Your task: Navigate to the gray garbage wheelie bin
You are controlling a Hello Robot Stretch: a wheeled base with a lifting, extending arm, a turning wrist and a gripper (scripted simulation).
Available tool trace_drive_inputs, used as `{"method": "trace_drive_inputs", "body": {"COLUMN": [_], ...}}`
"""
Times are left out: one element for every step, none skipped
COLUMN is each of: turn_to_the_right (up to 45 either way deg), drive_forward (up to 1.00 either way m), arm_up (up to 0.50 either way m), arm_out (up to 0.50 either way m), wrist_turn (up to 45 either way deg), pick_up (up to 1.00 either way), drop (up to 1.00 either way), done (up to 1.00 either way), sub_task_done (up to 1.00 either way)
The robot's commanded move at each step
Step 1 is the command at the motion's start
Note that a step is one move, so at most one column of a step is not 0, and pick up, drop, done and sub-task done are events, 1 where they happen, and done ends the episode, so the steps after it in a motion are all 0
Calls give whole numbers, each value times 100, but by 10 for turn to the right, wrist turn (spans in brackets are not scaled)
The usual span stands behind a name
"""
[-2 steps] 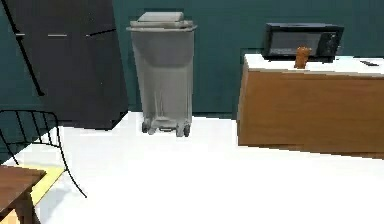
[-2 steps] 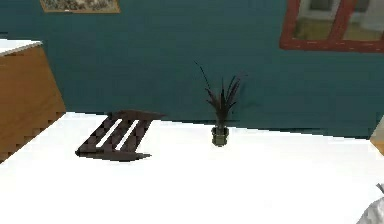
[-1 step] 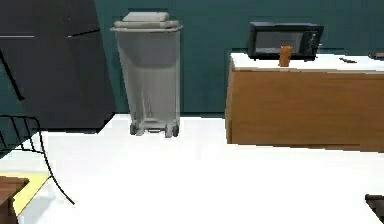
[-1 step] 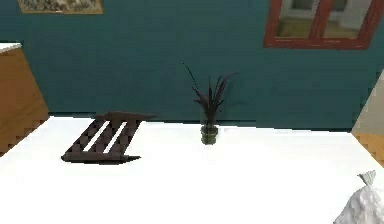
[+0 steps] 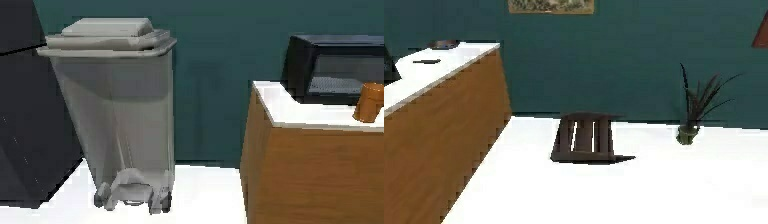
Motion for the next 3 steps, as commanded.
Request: {"method": "trace_drive_inputs", "body": {"turn_to_the_right": [0, -210, 0], "drive_forward": [15, 0, 0], "arm_up": [0, 0, 0], "arm_out": [0, 0, 0], "wrist_turn": [0, 0, 0], "pick_up": [0, 0, 0], "drop": [0, 0, 0], "done": [0, 0, 100], "sub_task_done": [0, 0, 0]}}
